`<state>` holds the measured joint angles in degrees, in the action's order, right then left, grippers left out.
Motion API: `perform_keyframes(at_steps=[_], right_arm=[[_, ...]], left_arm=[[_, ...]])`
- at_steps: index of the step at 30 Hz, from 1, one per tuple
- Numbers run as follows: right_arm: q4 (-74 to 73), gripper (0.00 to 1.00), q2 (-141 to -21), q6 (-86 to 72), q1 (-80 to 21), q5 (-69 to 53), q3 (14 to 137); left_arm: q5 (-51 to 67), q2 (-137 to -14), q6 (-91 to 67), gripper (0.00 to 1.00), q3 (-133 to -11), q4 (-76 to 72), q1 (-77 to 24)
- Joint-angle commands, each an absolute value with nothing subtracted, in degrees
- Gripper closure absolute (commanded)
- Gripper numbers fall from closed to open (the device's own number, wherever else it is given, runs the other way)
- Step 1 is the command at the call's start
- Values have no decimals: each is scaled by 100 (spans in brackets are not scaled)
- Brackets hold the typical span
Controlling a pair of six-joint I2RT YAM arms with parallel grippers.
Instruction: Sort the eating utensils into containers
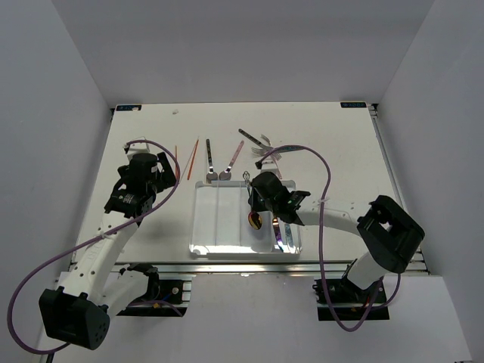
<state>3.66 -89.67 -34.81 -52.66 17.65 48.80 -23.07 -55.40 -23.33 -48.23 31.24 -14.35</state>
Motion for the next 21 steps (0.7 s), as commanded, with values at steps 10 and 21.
perform_keyframes(at_steps=[10,21], right_arm=[[483,87,-8807,-3647,-5458,1863,4632],[281,23,-8377,-3867,-5546,2056,4482]], left_arm=[[-2294,-5502,-2294,2,-4816,3076,-1406],[-2057,-6063,-2592,2,-5395,3234,-1406]])
